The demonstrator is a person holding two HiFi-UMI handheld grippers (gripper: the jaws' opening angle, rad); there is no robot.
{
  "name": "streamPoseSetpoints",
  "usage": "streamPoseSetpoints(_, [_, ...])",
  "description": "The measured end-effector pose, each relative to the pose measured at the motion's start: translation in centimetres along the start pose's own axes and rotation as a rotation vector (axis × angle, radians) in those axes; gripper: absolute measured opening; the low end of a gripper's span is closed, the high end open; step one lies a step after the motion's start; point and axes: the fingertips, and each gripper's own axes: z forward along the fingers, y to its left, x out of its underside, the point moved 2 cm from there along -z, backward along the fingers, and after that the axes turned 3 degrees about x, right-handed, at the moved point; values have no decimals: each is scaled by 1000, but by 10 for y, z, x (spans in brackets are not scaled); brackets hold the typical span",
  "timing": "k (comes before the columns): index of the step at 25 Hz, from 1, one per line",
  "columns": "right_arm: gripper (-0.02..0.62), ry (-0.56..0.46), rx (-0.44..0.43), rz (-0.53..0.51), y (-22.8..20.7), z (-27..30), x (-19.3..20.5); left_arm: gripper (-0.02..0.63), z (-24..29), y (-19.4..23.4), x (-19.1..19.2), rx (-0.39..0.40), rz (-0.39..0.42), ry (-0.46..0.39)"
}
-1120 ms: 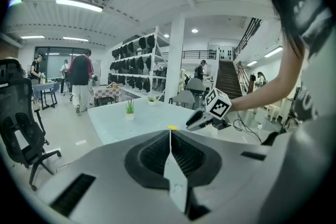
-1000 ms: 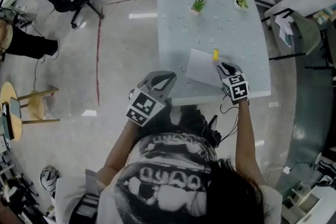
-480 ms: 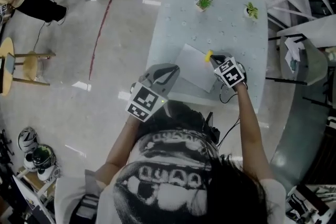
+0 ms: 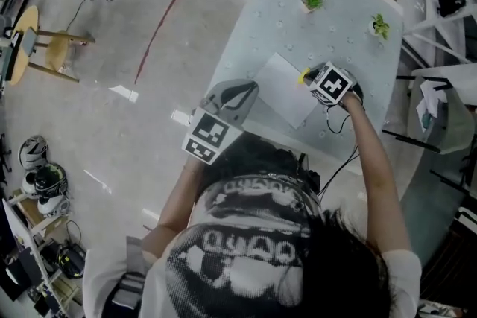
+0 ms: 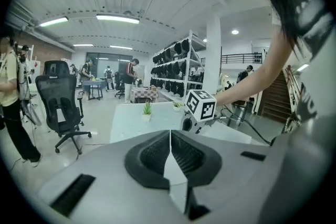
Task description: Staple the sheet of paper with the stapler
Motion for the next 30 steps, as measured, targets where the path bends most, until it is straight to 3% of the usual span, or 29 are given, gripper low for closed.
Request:
streamPoseSetpoints(7, [3,17,6,6,-5,5,2,6,25,0,5,-23,-14,4])
streamPoseSetpoints(19, [3,135,-58,-22,-4,7,-5,6,61,-22,-2,77,-3,18])
streamPoseSetpoints(30, [0,170,-23,-36,0,11,-11,6,62,-13,-7,59,0,4])
